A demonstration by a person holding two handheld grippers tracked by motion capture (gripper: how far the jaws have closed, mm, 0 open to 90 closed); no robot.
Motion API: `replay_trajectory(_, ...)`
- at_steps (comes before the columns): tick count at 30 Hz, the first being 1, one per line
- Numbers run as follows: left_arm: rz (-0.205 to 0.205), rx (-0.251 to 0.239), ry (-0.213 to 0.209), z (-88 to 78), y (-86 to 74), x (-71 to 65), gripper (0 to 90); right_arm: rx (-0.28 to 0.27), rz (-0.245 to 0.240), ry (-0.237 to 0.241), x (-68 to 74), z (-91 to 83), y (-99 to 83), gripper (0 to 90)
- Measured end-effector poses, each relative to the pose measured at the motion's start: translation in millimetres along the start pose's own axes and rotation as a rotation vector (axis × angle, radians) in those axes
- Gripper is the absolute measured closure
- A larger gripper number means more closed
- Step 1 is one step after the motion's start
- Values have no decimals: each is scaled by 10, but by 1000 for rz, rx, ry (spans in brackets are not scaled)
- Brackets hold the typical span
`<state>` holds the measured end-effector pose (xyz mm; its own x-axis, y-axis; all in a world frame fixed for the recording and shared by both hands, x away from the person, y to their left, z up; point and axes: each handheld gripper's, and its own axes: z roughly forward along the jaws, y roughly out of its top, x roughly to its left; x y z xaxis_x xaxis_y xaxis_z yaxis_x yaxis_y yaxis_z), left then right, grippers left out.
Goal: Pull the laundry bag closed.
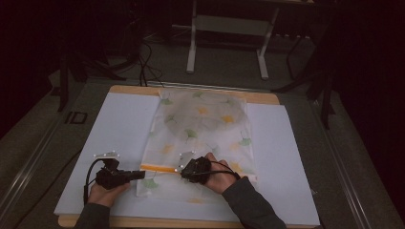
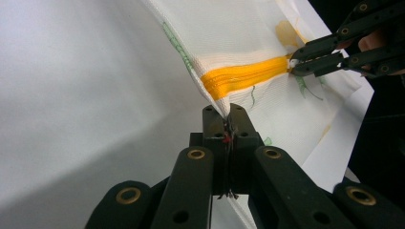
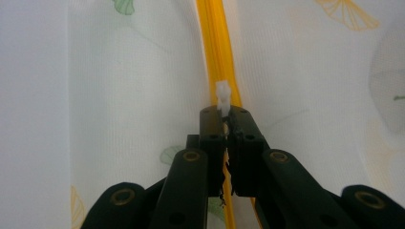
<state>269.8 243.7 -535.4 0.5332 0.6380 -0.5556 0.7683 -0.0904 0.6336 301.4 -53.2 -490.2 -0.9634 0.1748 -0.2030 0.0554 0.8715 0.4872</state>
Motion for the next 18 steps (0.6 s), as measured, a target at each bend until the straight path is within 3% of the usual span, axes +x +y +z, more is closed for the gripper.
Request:
replay_trajectory(14,-5,0,4,-7,-3,1,891,4,14,0,-26,-42,-78,861)
replay_trajectory(18,-6,-6,2,-14,-4,5,891,7,15,-2,-32,-53,-103,900)
